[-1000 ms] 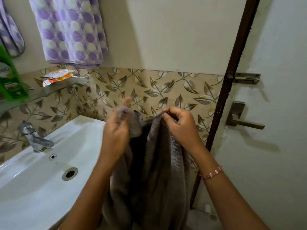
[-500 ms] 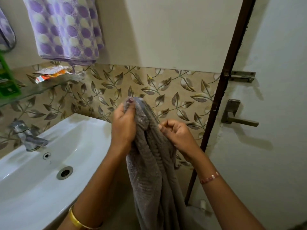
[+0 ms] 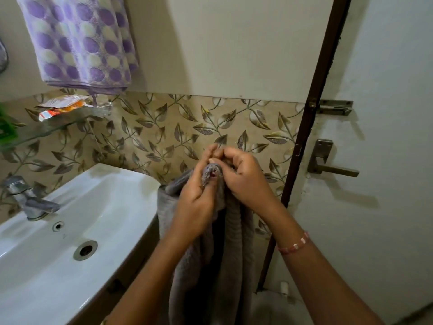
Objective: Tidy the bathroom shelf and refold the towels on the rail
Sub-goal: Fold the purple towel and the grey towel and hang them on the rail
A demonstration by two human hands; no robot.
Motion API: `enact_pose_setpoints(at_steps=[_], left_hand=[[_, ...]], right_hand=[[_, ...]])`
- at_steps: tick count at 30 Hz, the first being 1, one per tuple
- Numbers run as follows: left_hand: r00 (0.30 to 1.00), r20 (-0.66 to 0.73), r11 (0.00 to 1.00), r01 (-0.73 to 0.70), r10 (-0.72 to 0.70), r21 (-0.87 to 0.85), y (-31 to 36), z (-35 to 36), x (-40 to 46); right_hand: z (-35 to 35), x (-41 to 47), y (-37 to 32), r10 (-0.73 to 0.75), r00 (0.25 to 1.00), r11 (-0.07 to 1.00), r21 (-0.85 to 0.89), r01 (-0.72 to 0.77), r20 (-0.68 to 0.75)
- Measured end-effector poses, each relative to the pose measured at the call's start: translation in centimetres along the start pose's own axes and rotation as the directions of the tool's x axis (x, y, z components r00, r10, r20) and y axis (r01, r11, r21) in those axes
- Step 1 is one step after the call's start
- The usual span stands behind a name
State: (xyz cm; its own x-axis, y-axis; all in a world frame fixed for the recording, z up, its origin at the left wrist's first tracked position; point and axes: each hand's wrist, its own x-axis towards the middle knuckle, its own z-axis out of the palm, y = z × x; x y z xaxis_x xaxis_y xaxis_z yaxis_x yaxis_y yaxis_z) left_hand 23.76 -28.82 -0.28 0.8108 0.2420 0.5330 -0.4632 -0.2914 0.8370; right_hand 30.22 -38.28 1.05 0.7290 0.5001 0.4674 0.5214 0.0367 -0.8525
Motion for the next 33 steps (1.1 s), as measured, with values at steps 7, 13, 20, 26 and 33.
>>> enact_pose_setpoints(at_steps=[7, 13, 20, 26, 33], left_hand=[[0.992, -0.108, 0.997, 0.068, -0.064, 0.036, 0.0, -1.3, 1.3], [0.940, -0.298, 0.977, 0.117, -0.168, -0.180, 1.7, -2.7, 2.9], [0.894, -0.446, 0.993, -0.007, -0.045, -0.115, 3.2, -6.7, 4.6], [0.997, 0.041, 0.993, 0.057, -0.061, 0.106, 0.5, -1.0, 1.0], [0.980, -0.102, 0.985, 0.170, -0.173, -0.044, 0.0, -1.3, 1.1]], right_hand=[[0.3, 0.5, -1.2, -0.058, 0.998, 0.992, 0.114, 0.058, -0.004], [0.3, -1.2, 2.0, 0.151, 0.979, 0.945, 0.272, -0.183, 0.136], [-1.9, -2.8, 5.6, 0.408, 0.913, 0.909, 0.098, -0.406, -0.003], [-1.6, -0.3, -0.6, 0.037, 0.999, 0.993, -0.114, -0.036, 0.004], [-1.0, -0.1, -1.1, -0.043, 0.999, 0.999, -0.015, 0.043, 0.015]])
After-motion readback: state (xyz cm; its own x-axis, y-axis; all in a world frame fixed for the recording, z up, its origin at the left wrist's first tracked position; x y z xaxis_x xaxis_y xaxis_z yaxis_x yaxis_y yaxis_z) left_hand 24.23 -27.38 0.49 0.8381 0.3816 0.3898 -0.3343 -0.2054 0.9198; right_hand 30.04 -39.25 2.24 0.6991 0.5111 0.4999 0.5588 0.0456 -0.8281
